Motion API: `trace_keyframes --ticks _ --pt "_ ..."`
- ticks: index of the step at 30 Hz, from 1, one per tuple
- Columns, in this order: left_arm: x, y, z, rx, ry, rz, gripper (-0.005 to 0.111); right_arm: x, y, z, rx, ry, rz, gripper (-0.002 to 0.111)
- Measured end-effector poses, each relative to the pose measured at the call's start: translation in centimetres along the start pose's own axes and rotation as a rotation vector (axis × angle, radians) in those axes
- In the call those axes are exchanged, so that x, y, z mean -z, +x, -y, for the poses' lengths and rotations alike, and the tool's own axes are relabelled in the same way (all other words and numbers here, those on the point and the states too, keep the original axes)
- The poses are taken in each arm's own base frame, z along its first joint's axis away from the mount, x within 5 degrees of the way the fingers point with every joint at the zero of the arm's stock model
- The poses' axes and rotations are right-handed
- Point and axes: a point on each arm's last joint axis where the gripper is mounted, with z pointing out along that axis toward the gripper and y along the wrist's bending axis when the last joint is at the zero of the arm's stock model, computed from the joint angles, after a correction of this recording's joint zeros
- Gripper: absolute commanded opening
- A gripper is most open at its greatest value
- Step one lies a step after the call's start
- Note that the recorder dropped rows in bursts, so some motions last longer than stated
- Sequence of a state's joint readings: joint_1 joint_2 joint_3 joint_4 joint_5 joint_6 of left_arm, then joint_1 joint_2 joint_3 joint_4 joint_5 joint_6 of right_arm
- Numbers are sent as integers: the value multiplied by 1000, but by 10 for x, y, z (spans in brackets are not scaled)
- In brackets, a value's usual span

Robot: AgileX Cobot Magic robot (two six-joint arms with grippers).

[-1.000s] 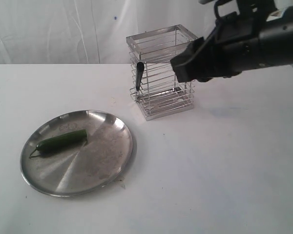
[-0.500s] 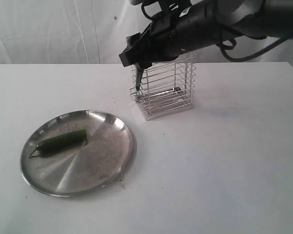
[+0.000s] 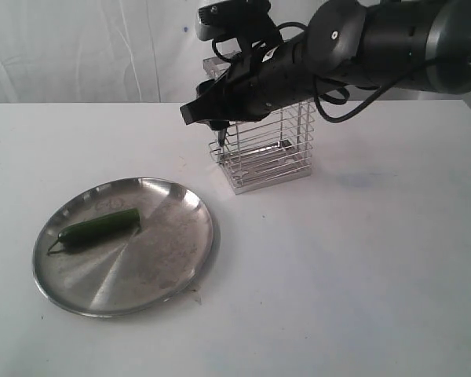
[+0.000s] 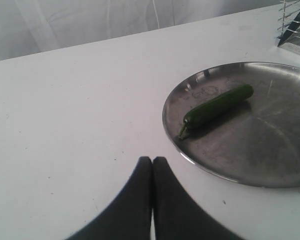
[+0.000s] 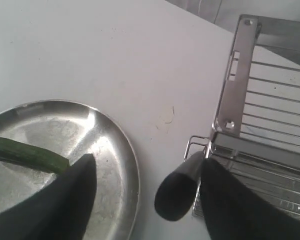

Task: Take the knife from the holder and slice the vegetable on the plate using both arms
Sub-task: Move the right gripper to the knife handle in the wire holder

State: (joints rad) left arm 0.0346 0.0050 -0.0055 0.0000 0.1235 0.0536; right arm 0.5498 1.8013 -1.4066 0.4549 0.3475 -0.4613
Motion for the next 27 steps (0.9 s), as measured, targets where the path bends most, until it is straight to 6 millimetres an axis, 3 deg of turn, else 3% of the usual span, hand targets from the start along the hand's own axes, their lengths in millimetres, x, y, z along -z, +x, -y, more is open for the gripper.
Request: trace_keyframes --ticks 5,8,17,27 --pt "0 0 0 0 0 0 0 -10 -1 2 -14 4 0 54" --pt "0 0 0 0 0 0 0 -13 -1 3 -15 7 -1 46" --pt "0 0 0 0 0 0 0 -25 11 8 -37 32 -62 46" --pt "0 0 0 0 0 0 0 -24 6 10 -30 44 -35 46"
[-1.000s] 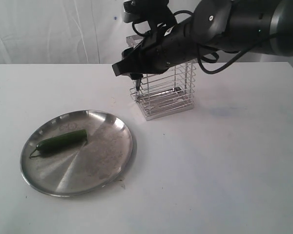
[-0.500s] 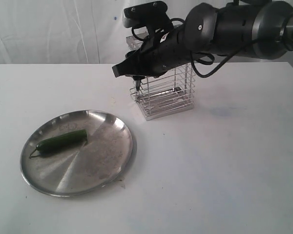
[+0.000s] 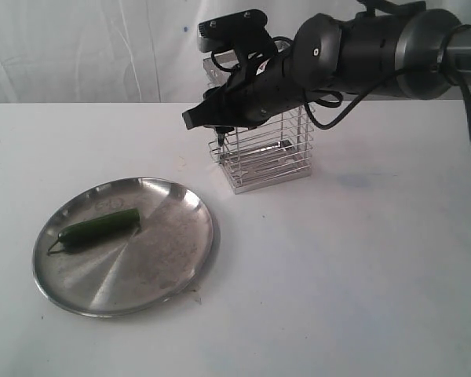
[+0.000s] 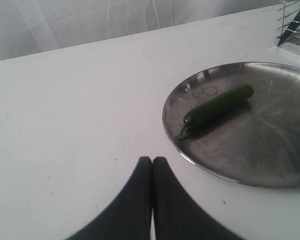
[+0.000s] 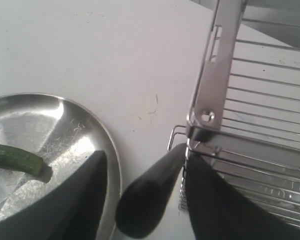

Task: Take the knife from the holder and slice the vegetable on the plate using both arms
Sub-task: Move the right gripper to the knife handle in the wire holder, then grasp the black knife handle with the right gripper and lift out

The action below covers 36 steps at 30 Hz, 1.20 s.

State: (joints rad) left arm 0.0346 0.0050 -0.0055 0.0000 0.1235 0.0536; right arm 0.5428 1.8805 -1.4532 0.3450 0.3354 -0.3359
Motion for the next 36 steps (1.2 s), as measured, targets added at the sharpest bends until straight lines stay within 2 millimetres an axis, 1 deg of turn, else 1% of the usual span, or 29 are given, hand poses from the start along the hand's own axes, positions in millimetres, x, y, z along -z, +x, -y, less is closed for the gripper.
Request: trace_keyframes --ticks 6,11,12,17,19,24,30,33,36 --pt "0 0 0 0 0 0 0 -1 1 0 1 0 -6 46" --pt "0 0 0 0 0 0 0 -10 7 1 0 -1 -29 45" --pt "0 0 0 0 0 0 0 -11 6 1 3 0 -30 42" --pt "0 0 0 0 0 0 0 -10 2 2 6 4 -16 19" --pt "0 0 0 0 0 0 0 -9 0 3 13 9 0 14" --pt "0 0 0 0 0 0 0 -6 -4 5 27 18 14 13" --pt "0 0 0 0 0 0 0 -5 -2 4 32 9 -13 13" --pt "0 0 0 0 0 0 0 -1 -4 3 35 6 -16 13" --pt "0 0 0 0 0 0 0 7 -9 4 53 14 0 13"
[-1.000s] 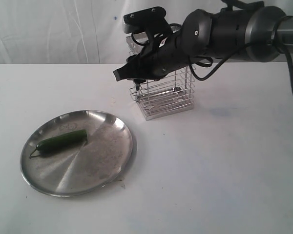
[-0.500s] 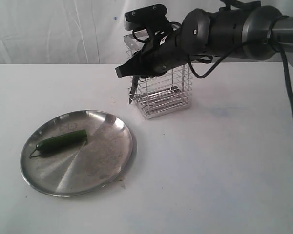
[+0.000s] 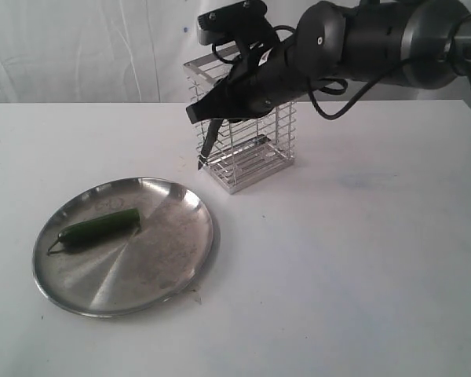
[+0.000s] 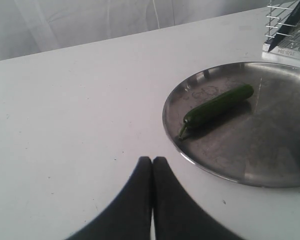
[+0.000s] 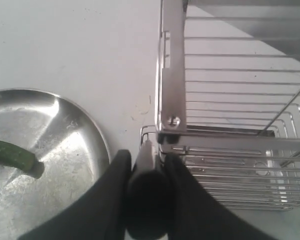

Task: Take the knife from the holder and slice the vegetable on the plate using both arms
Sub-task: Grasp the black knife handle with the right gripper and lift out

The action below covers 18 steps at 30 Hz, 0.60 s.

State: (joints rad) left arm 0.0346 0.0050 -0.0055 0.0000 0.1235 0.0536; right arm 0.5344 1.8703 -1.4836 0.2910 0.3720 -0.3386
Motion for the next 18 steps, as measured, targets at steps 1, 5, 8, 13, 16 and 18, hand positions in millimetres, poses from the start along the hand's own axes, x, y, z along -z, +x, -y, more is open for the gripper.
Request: trace_keyframes --ticks 1,5,8,13,16,18 --pt "0 0 0 0 0 0 0 3 -2 0 7 1 4 13" --pt "0 0 0 0 0 0 0 15 -7 0 45 13 15 13" --pt "0 0 0 0 0 0 0 22 -12 0 70 23 28 13" --pt "0 0 0 0 0 0 0 36 -16 0 90 33 51 13" --pt "0 0 0 0 0 0 0 45 -15 -1 95 37 58 13" --pt "0 0 0 0 0 0 0 53 -13 -2 97 38 62 13"
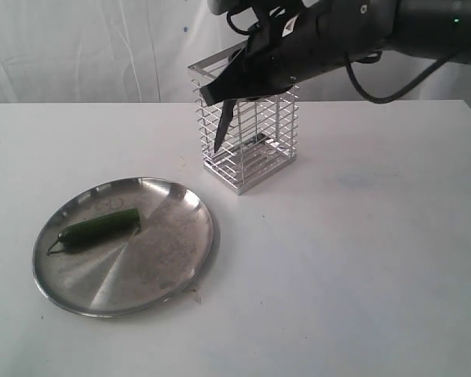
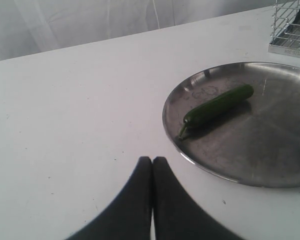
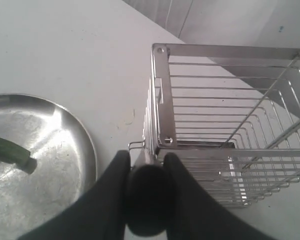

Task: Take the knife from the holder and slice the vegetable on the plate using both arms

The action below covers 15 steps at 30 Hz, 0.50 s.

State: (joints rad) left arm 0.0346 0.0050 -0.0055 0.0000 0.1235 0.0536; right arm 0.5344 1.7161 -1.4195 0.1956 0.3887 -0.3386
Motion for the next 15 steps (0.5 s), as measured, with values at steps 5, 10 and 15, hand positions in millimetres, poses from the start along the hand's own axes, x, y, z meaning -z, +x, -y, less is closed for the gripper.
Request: trace_keyframes --ticks 5,10,15 --pt "0 0 0 0 0 0 0 24 2 -2 15 6 17 13" --pt "0 0 0 0 0 0 0 71 -4 -4 23 18 91 13" --pt "0 0 0 0 0 0 0 121 14 -10 23 30 144 13"
